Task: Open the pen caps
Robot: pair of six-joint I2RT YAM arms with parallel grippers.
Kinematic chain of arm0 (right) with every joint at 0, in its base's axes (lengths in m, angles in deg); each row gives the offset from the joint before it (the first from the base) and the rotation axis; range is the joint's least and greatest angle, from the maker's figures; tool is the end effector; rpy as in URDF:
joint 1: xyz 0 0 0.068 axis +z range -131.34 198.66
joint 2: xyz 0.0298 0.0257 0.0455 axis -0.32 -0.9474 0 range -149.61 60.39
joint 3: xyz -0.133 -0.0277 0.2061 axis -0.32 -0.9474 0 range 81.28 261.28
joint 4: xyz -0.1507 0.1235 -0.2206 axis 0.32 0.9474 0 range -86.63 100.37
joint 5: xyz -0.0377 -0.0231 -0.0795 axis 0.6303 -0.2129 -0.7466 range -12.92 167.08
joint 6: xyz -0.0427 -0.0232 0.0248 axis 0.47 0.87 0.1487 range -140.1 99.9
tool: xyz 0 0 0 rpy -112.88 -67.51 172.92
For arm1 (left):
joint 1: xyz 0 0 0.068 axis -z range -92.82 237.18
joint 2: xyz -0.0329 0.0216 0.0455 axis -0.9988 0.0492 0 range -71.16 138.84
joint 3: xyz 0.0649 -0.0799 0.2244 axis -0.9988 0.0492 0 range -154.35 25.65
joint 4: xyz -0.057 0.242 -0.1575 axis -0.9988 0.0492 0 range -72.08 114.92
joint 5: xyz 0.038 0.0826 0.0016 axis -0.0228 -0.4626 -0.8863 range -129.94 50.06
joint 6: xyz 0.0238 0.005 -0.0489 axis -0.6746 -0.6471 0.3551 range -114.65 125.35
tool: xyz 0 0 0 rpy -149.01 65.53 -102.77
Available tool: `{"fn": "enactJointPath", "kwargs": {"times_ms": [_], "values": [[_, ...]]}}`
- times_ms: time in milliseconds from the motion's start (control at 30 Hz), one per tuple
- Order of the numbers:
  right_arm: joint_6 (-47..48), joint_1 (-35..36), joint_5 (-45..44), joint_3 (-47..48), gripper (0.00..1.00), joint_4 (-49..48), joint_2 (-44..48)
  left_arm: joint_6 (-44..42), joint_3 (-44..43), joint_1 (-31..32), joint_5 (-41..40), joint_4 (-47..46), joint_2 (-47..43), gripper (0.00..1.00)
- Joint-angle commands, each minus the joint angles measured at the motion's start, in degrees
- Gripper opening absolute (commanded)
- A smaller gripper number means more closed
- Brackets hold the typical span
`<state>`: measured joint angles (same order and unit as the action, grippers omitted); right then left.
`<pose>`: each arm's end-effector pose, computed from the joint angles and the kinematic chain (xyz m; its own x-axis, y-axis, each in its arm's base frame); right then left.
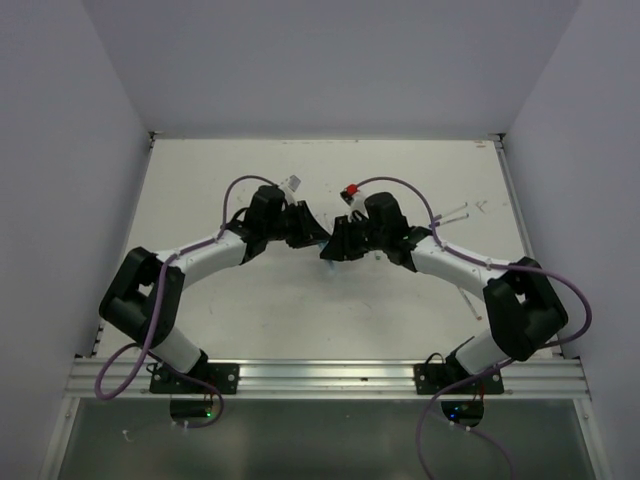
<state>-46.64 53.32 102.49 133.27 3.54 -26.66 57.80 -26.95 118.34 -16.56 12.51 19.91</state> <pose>0.2863 0.2168 0.1769 -0.7828 -0.0504 -0.6202 -0.5054 0.6330 0.5865 0.3100 -0.2043 0.1648 -0.8867 -0.3142 -0.3393 0.0929 0.5977 -0.7963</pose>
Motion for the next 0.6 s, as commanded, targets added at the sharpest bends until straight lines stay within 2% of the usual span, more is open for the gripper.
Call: {"fn": "enactJointPath", "kwargs": {"times_ms": [0,367,433,467,500,567], "values": [[0.7,0.41,-3.7,0.04,0.29,-1.75,-1.72,0.46,-0.14,0.31,1.76,-0.13,-0.54,0.0],[2.64,3.75,-6.33,1.1,0.29,-0.78,-4.36,1.34,-5.05,-0.57,1.06,5.06,0.34,0.0],[3.43,4.63,-8.26,1.45,0.27,-0.34,-4.71,1.61,-5.23,-0.92,1.58,5.06,0.52,0.0],[3.6,4.81,-8.53,1.54,0.21,-0.34,-4.97,1.69,-5.23,-1.27,1.58,5.15,0.43,0.0],[4.04,4.98,-8.88,1.89,0.19,1.14,-5.06,1.87,-5.06,-1.45,1.76,5.06,0.34,0.0],[4.4,5.51,-9.76,1.98,0.21,1.59,-5.33,2.48,-4.8,-1.97,2.29,4.62,0.16,0.0]]}}
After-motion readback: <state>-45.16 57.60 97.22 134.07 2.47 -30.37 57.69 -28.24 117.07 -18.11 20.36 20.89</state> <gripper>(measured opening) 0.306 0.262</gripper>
